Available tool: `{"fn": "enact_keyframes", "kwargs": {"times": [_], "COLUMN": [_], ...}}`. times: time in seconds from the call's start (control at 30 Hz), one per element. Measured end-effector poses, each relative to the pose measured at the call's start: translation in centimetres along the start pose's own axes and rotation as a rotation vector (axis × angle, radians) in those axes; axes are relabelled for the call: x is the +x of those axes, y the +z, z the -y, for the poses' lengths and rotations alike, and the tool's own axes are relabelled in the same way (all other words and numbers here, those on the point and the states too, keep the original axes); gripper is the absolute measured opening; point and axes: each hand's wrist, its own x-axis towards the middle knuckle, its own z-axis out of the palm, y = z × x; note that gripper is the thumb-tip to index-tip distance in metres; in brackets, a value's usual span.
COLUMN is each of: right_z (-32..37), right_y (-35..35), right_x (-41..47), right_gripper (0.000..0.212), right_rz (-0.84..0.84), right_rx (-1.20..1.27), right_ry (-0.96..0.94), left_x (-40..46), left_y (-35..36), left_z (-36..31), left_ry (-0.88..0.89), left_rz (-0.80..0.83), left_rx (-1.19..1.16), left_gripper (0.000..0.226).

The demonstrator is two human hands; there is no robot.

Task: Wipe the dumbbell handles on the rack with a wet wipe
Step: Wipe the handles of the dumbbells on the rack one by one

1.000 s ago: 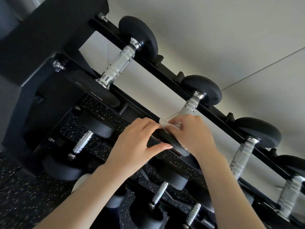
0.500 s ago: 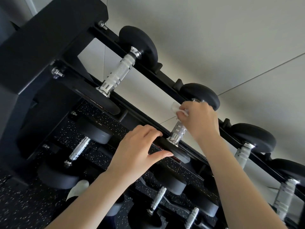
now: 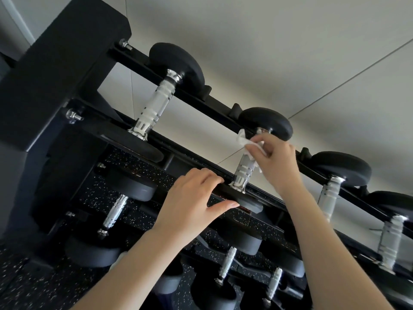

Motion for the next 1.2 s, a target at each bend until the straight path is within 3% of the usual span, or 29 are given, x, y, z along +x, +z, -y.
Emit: {"fn": "enact_keyframes", "kwargs": {"times": [0.13,0.37,0.67,0.9,1.1,1.2], "right_z": [0.0,-0.9,-8.4,-16.1,-21.0,-21.2], "right_y": [0.5,-1.7,-7.0,-10.7,-10.5,-9.1], "right_x": [-3.2,-8.4,-14.7,-17.0,-14.8,-11.9], "right_gripper": [0.01,0.008,0.013,0.011,0.014,0.015], "right_rz": [0.033,-0.226,-0.484,-0.498,-0.418,-0.439], "right_rx": [0.169,0.19,0.18,0.202,0.203,0.214], "right_ry": [0.008,0.104,0.281,0.312,0.23,0.15], "left_x": [0.2,1.5,1.1,-0.9,-1.9,-2.1], "left_y": [-0.7,-0.7,5.2,11.6,13.6,13.8], "left_z": [0.1,-2.3,-10.3,-15.5,-17.0,-17.2], "left_ry": [0.062,0.279,0.527,0.476,0.342,0.268], "left_rz": [0.063,0.111,0.24,0.307,0.123,0.105], "left_rx": [0.044,0.107,0.302,0.364,0.291,0.224], "left_gripper": [0.062,0.054,0.058,0.06,0.048,0.048]}}
